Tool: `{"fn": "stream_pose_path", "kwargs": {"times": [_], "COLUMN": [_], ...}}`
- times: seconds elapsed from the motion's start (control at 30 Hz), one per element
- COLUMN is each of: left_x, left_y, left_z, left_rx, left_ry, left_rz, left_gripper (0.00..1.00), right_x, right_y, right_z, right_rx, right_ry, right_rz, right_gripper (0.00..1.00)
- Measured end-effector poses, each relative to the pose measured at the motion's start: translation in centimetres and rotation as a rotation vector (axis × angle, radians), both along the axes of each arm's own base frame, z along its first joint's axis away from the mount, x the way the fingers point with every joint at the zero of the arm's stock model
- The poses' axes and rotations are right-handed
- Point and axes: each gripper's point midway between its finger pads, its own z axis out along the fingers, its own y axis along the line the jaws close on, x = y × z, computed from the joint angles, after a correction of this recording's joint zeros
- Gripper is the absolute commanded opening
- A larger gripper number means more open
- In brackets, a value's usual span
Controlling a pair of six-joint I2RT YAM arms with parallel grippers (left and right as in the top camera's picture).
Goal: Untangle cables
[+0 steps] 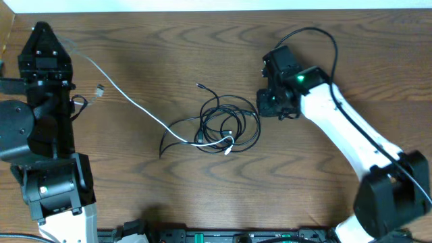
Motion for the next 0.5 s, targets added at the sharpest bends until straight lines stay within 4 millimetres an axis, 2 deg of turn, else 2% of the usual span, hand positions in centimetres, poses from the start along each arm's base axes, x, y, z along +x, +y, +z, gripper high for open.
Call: {"fn": "stream_pose_path", "kwargs": {"times": [0.03, 0.17, 0.23, 0.3, 0.37, 0.5], "left_x": [0.0, 0.0, 0.1, 0.2, 0.3, 0.4], "left_y": [0.3, 1.3, 1.4, 1.0, 0.6, 0.1], "left_z": [-0.5, -3.0, -4.0, -4.2, -4.2, -4.2], "left_rx": [-0.004, -0.031, -0.038, -0.031, -0.024, -0.022], "left_ry": [0.019, 0.119, 0.159, 0.167, 0.167, 0.167], "left_rz": [0.011, 0.043, 0.042, 0.019, -0.006, -0.034], "left_gripper": [0.07, 0.07, 0.08, 0.08, 0.07, 0.08], "right_x": [-0.1, -0.3, -0.3, -0.3, -1.1, -4.5], "right_y": [-0.2, -0.8, -0.7, 0.5, 2.8, 7.4], "right_z": [0.7, 3.4, 4.7, 5.7, 6.6, 8.1], "right_rx": [-0.003, 0.001, 0.02, 0.075, 0.168, 0.339], "right_ry": [-0.016, -0.086, -0.122, -0.153, -0.175, -0.189], "right_rz": [0.0, -0.007, 0.015, 0.093, 0.255, 0.583], "right_gripper": [0.3, 0.7, 0.81, 0.92, 0.99, 0.99]}}
